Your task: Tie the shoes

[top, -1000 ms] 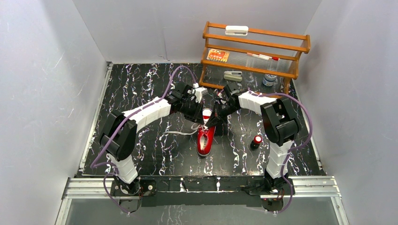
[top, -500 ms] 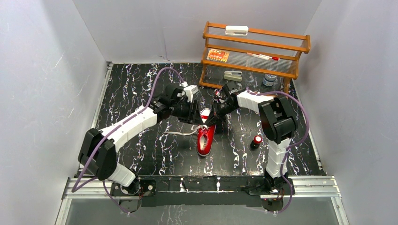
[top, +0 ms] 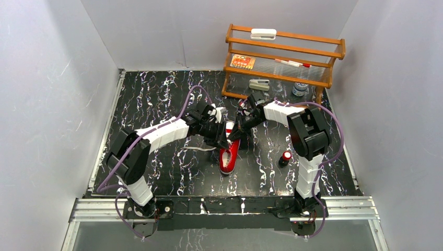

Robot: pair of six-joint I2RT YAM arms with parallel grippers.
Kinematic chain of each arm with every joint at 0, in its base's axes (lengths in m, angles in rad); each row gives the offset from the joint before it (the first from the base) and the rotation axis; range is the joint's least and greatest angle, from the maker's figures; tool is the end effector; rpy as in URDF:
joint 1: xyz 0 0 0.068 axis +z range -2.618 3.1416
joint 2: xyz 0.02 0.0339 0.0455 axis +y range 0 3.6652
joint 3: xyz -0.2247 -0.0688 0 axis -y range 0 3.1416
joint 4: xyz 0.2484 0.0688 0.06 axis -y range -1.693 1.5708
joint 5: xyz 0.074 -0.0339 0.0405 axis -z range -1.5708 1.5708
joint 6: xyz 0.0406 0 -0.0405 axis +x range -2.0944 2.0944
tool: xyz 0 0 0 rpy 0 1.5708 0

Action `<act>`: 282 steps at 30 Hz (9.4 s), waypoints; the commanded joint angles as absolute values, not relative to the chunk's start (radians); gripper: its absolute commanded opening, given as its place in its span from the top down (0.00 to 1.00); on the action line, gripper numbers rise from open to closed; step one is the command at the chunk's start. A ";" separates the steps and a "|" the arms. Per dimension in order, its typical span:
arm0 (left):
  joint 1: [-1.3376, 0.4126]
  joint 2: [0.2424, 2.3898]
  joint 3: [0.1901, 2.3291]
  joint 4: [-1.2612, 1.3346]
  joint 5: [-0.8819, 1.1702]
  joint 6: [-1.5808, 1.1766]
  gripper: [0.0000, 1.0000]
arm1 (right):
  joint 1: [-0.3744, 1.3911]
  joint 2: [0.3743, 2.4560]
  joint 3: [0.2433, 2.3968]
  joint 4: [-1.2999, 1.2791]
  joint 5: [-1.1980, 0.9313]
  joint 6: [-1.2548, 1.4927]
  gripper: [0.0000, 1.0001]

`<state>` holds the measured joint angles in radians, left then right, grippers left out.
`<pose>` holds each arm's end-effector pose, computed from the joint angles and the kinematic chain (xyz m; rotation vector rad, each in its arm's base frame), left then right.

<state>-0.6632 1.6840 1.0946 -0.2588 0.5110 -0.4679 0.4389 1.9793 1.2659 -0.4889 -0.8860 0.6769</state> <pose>0.2696 -0.2358 0.1665 0.5055 2.5457 -1.0926 0.3236 0.1867 0.1095 -0.0820 -2.6614 -1.3293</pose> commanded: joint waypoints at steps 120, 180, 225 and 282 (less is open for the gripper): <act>-0.659 1.388 0.675 -0.254 0.076 -0.593 1.00 | 0.249 1.611 1.041 -0.766 -0.089 0.296 1.00; -0.623 1.467 0.811 0.184 0.485 -0.084 1.00 | 0.245 1.570 1.091 -0.730 -0.540 0.263 1.00; -0.712 1.436 0.629 0.282 0.182 -0.258 1.00 | 0.250 1.542 0.939 -0.517 -0.371 0.808 1.00; -0.715 1.436 0.650 0.479 0.465 0.195 1.00 | 0.623 1.862 1.499 -0.536 -0.314 1.484 1.00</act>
